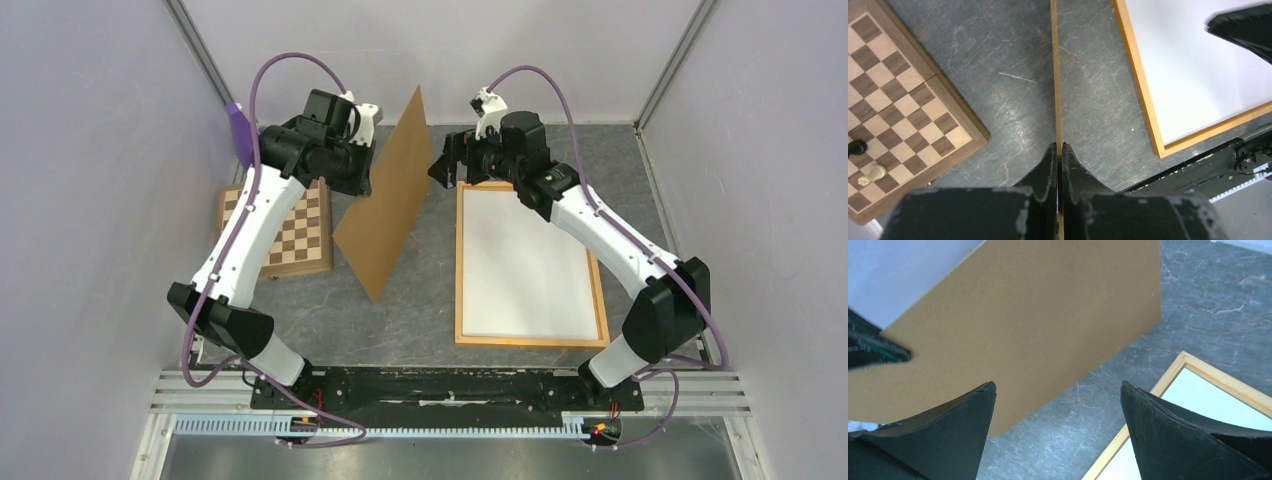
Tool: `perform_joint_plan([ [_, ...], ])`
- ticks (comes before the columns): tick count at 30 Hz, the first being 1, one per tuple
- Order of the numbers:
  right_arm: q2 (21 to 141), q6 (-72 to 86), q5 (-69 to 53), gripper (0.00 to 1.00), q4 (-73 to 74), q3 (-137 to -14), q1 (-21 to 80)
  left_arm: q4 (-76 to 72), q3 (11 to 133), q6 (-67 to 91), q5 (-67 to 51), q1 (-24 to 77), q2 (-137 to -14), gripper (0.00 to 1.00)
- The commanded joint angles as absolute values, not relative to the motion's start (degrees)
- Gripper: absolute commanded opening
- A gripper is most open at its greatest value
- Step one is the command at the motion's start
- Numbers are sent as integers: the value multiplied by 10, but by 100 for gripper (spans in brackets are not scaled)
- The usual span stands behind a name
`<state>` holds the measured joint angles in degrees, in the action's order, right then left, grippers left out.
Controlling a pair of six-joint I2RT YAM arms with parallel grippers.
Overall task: Put the photo into the frame
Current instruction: Pick up the photo frame item at the center of the board, then turn over the photo frame item on the photo frame.
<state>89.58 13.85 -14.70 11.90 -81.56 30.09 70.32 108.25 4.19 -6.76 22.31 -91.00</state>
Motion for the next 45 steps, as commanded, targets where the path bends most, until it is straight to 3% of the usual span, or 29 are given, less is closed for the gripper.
perform_joint_plan([
  [1,917,224,-211,98,66,-849,275,655,1055,40,-39,270,-881,2],
  [21,934,355,-240,97,52,-868,214,558,996,109,48,419,-910,2],
  [34,917,353,-214,93,48,-775,214,525,1005,124,62,467,-929,3],
  [37,910,354,-214,92,42,-756,214,521,1012,126,57,475,-936,8],
  [45,895,346,-211,87,40,-756,207,522,1024,126,41,497,-950,38],
])
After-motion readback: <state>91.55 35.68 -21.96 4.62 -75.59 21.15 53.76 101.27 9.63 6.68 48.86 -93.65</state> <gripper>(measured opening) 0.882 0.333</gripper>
